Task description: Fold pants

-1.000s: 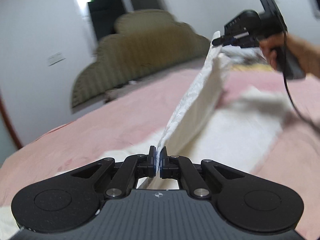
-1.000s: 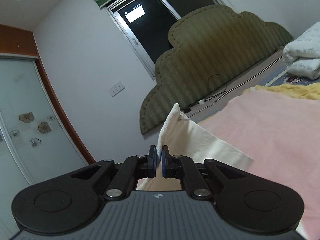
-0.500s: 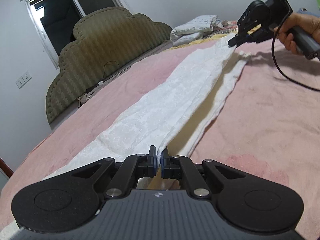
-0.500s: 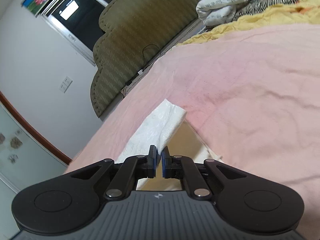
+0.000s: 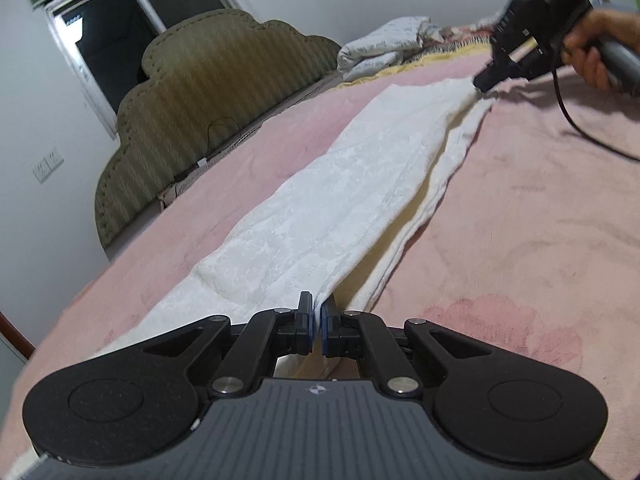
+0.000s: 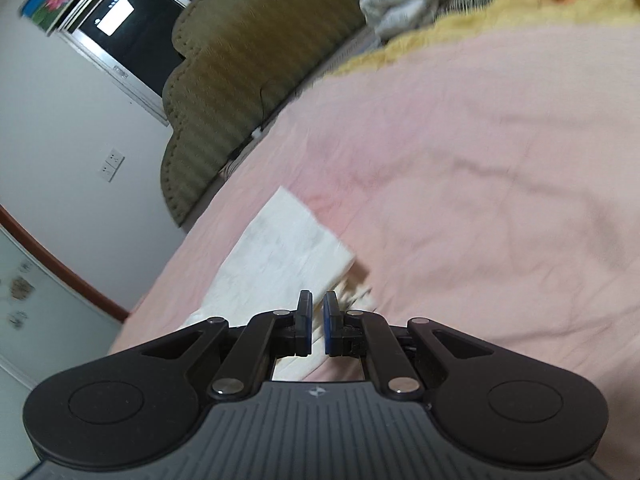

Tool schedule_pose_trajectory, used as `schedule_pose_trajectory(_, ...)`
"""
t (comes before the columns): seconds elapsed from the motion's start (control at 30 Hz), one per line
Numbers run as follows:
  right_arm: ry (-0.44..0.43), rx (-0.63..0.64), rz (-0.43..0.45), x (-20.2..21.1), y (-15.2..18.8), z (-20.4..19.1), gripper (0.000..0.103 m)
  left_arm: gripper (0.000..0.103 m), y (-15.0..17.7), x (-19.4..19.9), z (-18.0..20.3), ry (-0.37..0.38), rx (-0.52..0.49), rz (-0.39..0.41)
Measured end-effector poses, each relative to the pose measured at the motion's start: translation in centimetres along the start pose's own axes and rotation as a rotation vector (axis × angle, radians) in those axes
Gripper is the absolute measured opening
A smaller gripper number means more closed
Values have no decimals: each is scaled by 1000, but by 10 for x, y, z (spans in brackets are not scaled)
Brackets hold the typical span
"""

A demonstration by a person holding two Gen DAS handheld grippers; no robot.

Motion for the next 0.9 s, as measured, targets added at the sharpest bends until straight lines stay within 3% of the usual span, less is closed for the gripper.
schedule_pose_trajectory(0.23, -22, -88, -61, -14, 15, -6, 8, 15, -3, -6, -3, -16, 4, -4)
schedule_pose_trajectory(0.67, -73, -252, -19, -44, 3, 2, 11, 23, -8, -16, -4, -31, 11, -10)
schedule_pose_trajectory(0.73, -78, -267, -16, -48, 1, 2, 11, 34, -7, -15, -4, -41, 6, -7)
schedule_pose_trajectory(0.9, -62, -256, -19, -53, -1, -2, 14, 38, -7, -15, -5, -48, 12, -4)
Point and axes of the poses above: each gripper's, at about its wrist camera, not at the fingertips, and x roughly against the way its jaws point, z to its right, y to its underside, the point moved 10 cm from there along -x, roughly the way its jaws point, and after that the axes turned 8 degrees about -x, right-handed, at the moved point
